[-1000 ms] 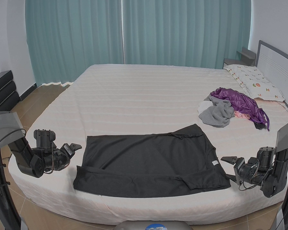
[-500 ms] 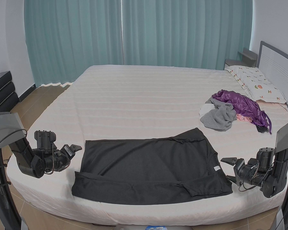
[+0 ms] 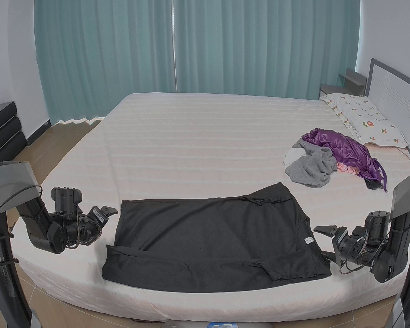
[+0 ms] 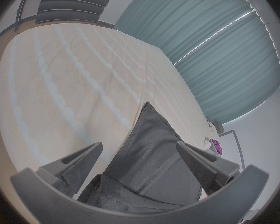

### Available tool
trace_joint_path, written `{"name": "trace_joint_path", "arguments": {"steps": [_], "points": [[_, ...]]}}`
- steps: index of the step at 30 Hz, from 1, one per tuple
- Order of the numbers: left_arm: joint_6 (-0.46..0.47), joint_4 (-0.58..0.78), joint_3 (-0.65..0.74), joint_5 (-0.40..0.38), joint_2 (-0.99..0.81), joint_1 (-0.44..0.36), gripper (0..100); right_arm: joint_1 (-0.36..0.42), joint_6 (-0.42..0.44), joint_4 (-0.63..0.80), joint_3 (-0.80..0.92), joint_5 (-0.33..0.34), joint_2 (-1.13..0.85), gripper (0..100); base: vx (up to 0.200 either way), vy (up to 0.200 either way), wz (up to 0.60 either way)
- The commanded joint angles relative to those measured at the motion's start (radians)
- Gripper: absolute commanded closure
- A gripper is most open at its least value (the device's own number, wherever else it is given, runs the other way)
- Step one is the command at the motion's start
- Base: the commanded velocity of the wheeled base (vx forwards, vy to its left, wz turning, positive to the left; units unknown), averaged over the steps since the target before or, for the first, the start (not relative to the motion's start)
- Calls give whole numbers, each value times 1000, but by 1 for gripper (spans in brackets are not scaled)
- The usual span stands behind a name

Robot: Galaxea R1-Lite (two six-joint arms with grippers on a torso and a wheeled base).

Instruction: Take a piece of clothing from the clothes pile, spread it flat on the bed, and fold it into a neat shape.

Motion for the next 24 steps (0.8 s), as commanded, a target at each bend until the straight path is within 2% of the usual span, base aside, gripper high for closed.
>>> {"name": "trace_joint_path", "arguments": {"steps": [1,5,10,12,15,19,24], "points": [[-1,0,-3,-1,12,0,0,0,0,-16,-1,0,2,0,0,0,0],[-5,0,-3,-22,14,1,0,0,3,-15,-13,-3,2,0,0,0,0],[-7,0,8,-41,6,4,0,69,3,-15,-36,-32,-15,0,0,0,0],[-35,-2,17,-41,0,6,0,117,-3,-13,-73,-87,-13,0,0,0,0],[-88,-2,26,-42,-26,7,0,148,-11,17,-139,-112,-13,0,0,0,0],[-136,-2,47,-62,-35,9,0,164,-50,156,-285,-118,-35,0,0,0,0],[-142,-54,101,-62,-43,17,0,212,-54,453,-544,-156,-10,0,0,0,0]]}}
